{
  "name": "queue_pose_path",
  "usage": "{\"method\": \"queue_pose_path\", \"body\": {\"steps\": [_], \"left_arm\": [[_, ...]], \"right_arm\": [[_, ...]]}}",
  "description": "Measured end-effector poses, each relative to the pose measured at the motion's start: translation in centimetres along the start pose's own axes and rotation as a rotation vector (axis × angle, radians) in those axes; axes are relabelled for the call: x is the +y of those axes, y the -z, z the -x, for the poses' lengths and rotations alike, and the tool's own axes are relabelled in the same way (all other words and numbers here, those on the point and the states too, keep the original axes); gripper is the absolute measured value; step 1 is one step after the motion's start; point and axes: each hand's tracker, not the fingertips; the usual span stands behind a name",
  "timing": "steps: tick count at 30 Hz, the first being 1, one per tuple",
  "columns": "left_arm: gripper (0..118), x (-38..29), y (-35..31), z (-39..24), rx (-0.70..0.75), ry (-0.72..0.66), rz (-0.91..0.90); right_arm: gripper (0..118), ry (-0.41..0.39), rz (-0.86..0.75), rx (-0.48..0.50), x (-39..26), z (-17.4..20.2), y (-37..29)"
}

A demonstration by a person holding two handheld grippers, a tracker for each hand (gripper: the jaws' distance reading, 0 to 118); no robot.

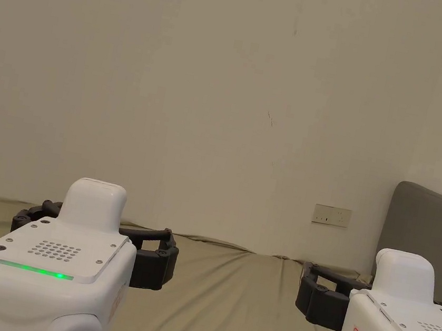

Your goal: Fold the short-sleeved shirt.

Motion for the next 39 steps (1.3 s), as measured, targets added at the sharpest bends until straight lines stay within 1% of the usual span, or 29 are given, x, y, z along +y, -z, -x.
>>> {"method": "queue_pose_path", "body": {"steps": [5,8,11,16,21,33,39], "left_arm": [[118,0.16,-0.01,0.21,-0.005,-0.016,0.002],[118,0.23,-0.09,0.31,-0.009,-0.025,0.001],[118,0.27,-0.11,0.26,-0.007,-0.013,0.001],[118,0.02,-0.01,0.06,0.006,0.008,0.003],[118,0.04,-0.16,-0.05,-0.008,-0.005,0.008],[118,0.46,-0.46,-0.11,-0.003,0.005,-0.008],[118,0.46,-0.37,0.19,-0.014,-0.022,0.007]], "right_arm": [[118,0.031,0.002,0.006,0.25,-0.22,-0.08],[118,0.03,-0.004,0.005,0.25,-0.33,-0.01],[118,0.029,-0.009,0.001,0.38,-0.38,-0.17],[118,0.058,-0.002,0.022,0.42,-0.48,-0.4],[118,0.038,-0.008,0.019,0.4,-0.24,-0.46],[118,0.039,-0.014,0.022,0.58,-0.23,-0.48],[118,0.031,-0.015,0.022,0.58,-0.05,-0.6]]}}
